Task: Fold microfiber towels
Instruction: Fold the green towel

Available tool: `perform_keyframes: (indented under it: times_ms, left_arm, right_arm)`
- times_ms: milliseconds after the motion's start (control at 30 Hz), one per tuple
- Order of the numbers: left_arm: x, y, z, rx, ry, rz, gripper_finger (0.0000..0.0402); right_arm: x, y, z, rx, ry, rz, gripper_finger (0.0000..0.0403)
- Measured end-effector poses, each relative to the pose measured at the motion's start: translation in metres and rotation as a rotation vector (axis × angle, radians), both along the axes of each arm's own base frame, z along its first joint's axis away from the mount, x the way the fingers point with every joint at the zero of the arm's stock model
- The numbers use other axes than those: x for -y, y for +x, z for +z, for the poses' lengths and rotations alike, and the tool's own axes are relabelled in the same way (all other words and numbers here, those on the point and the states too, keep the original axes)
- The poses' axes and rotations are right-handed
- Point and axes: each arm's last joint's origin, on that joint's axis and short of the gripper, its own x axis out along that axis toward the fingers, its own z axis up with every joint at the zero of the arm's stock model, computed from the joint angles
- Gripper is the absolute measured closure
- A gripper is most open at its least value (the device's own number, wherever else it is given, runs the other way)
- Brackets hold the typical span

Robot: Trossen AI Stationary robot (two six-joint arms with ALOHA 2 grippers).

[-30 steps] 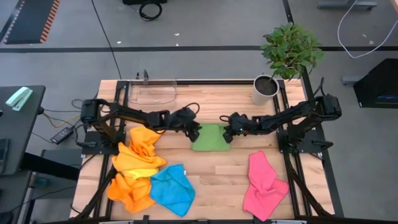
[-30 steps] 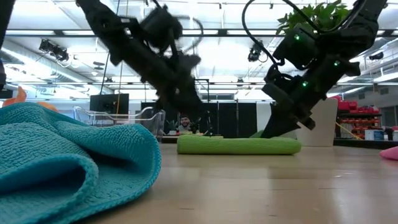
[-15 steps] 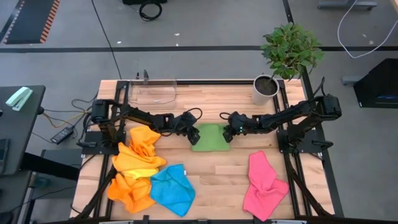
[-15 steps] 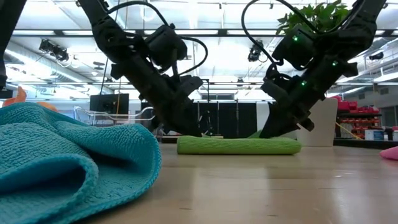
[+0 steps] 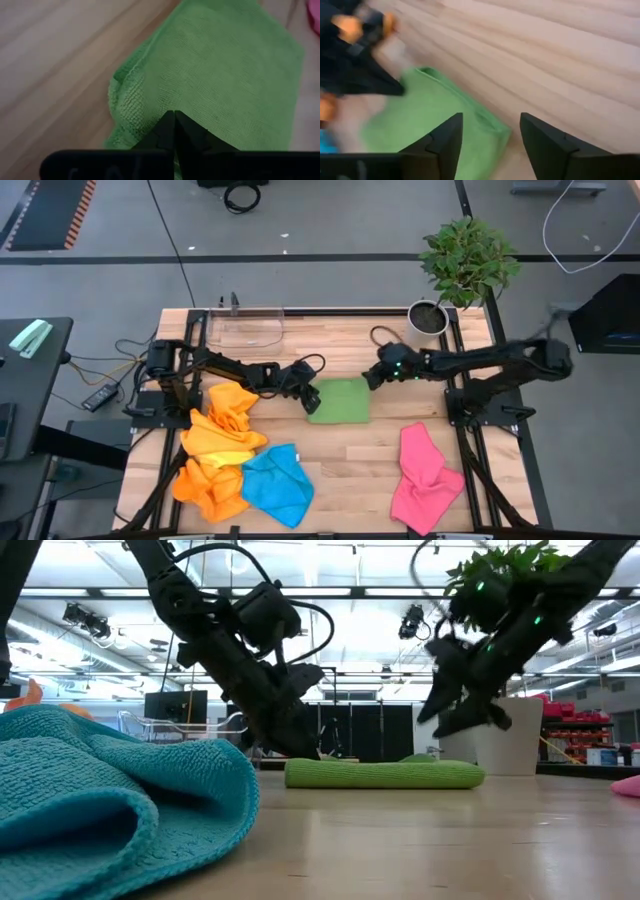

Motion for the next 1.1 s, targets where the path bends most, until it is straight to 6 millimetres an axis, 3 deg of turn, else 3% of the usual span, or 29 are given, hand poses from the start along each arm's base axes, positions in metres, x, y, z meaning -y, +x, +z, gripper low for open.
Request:
perform_keyframes:
  times_ms: [100, 200, 367, 433, 533, 800, 967, 1100]
  left_arm:
    - [0.001, 0.000, 0.000, 0.002, -0.013, -0.013, 0.0383]
    - [0.001, -0.001, 0.007, 0.018, -0.024, -0.025, 0.0389]
    - [-0.002, -0.006, 0.025, 0.037, 0.000, -0.032, 0.0396]
    - [-0.003, -0.007, 0.031, 0.054, 0.009, -0.022, 0.0394]
    - [-0.006, -0.006, 0.032, 0.056, 0.050, -0.025, 0.0383]
    - [-0.016, -0.007, 0.003, -0.069, 0.039, -0.006, 0.0396]
    - [-0.020, -0.015, 0.004, -0.131, 0.011, 0.021, 0.0382]
    - [-0.019, -0.017, 0.017, -0.101, 0.002, 0.010, 0.0382]
  right_arm:
    - [-0.017, -0.007, 0.014, 0.043, 0.043, 0.003, 0.0194]
    - [-0.047, -0.007, 0.011, 0.009, 0.084, 0.010, 0.0220]
    - [-0.082, 0.000, -0.009, -0.055, 0.107, 0.037, 0.0356]
    - [-0.090, 0.004, -0.018, -0.076, 0.115, 0.059, 0.0389]
    - [-0.098, 0.011, -0.029, -0.075, 0.135, 0.067, 0.0393]
    - [-0.104, 0.020, -0.056, -0.139, 0.175, 0.082, 0.0398]
    - [-0.104, 0.020, -0.054, -0.142, 0.182, 0.125, 0.0399]
    - [-0.098, 0.018, -0.035, -0.088, 0.193, 0.171, 0.0400]
